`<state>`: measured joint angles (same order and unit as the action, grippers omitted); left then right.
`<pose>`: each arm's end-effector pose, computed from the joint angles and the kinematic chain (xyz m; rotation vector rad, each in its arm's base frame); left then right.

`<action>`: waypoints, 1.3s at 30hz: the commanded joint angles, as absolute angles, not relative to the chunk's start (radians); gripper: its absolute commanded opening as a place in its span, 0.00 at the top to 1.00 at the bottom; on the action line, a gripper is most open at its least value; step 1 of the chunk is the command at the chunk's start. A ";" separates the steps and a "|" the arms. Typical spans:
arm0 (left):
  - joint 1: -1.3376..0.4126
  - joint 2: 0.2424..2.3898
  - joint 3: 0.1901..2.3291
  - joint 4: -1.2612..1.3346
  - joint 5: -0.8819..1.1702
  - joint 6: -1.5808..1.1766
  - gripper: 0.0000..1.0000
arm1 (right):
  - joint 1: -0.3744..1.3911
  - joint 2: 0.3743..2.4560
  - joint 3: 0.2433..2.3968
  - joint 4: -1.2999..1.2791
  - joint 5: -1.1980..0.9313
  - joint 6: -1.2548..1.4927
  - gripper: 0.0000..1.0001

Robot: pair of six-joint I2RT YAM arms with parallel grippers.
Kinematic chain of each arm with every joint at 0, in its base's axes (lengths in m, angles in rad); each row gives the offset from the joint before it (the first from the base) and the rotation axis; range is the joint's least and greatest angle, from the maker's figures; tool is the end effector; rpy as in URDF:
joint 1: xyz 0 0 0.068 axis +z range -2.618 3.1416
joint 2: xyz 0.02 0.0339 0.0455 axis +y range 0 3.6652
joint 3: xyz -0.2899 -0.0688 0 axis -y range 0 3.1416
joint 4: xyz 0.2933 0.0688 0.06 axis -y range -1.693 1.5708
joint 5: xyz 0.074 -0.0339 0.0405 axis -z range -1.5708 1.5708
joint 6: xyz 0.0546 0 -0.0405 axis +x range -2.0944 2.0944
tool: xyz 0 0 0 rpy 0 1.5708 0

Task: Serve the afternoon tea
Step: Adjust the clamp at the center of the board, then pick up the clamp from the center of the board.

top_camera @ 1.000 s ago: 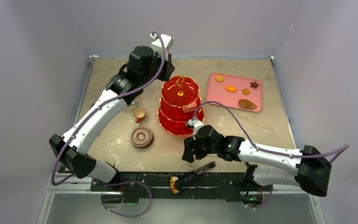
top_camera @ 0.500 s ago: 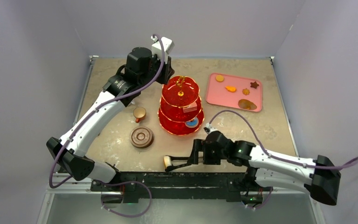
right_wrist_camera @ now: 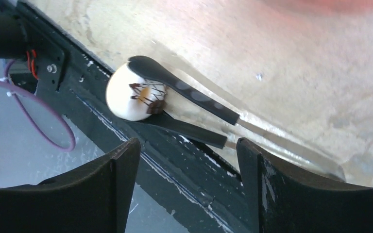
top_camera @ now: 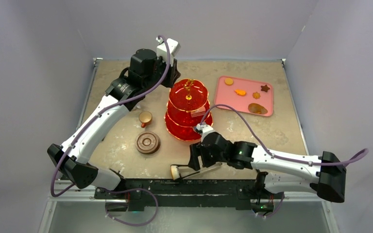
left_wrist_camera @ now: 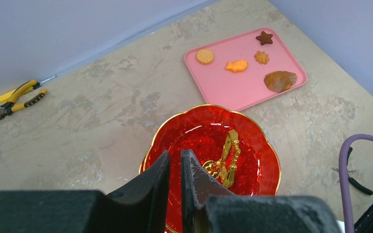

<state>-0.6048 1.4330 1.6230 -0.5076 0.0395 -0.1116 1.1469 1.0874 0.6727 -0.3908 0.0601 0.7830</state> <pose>0.3105 -0.2173 0.4748 0.4959 1.8574 -0.5234 0.1128 0.2419 0.2143 -0.4300 2.5074 0.7981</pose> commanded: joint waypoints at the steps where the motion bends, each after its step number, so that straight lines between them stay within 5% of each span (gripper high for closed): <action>1: -0.597 1.410 1.653 -0.519 0.047 -0.105 0.87 | 1.162 1.138 0.761 -0.359 0.105 0.561 0.25; 19: -0.569 1.428 1.723 -0.564 0.051 -0.133 0.88 | 1.175 1.427 0.885 -0.301 0.036 0.226 0.35; 30: -0.556 1.431 1.747 -0.567 0.054 -0.138 0.88 | 1.194 1.554 0.914 -0.298 -0.049 0.196 0.31; 33: -0.554 1.431 1.757 -0.569 0.051 -0.137 0.88 | 1.201 1.619 0.935 -0.310 -0.024 0.207 0.37; 39: -0.548 1.425 1.763 -0.581 0.048 -0.131 0.88 | 1.209 1.584 0.942 -0.276 0.048 0.233 0.66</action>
